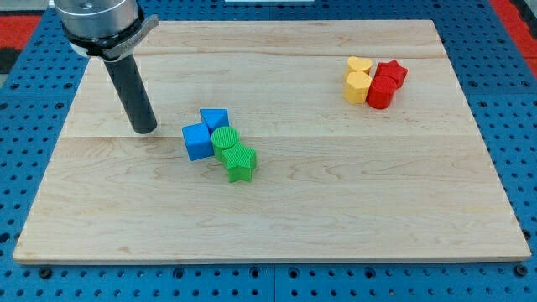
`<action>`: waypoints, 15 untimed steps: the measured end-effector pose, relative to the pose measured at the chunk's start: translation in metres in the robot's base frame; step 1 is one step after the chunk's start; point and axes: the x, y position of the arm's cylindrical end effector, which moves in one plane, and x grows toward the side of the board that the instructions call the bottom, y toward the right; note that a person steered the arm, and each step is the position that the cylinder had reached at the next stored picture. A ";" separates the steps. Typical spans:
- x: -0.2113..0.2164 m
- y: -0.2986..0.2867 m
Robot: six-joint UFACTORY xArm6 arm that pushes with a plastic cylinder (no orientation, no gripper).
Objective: Point your arm towards red star
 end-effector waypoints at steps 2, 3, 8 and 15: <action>-0.049 0.012; -0.071 0.055; -0.161 0.155; -0.120 0.450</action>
